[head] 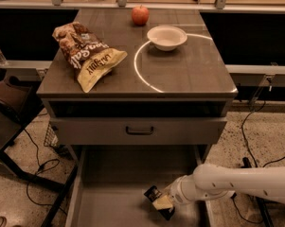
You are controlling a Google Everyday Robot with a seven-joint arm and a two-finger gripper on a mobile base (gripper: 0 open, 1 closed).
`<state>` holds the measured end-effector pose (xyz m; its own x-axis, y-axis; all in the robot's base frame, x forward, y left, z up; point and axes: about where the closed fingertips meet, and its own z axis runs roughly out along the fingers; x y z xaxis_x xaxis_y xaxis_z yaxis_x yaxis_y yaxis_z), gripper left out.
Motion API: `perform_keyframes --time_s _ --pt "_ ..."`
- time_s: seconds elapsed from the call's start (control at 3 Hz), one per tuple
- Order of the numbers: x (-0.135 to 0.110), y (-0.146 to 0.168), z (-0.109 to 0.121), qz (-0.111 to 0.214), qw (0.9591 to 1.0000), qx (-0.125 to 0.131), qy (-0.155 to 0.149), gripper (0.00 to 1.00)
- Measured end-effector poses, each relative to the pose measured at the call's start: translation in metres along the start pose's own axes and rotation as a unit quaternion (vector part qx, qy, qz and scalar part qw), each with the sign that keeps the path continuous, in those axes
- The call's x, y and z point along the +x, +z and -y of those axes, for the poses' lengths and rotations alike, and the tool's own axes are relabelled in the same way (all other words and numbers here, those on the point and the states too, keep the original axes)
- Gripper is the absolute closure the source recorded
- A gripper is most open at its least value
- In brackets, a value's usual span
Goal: Place rxbar chocolate into middle drawer
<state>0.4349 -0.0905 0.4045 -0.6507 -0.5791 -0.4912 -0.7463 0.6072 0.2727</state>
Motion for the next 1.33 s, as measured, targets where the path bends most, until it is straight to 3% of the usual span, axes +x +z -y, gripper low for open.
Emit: perform_keyframes --time_s 1.0,1.33 --pt "0.0003 0.0033 -0.0030 -0.001 1.0000 -0.004 -0.001 0.06" --pt "0.0003 0.0039 -0.0036 -0.002 1.0000 -0.005 -0.001 0.00"
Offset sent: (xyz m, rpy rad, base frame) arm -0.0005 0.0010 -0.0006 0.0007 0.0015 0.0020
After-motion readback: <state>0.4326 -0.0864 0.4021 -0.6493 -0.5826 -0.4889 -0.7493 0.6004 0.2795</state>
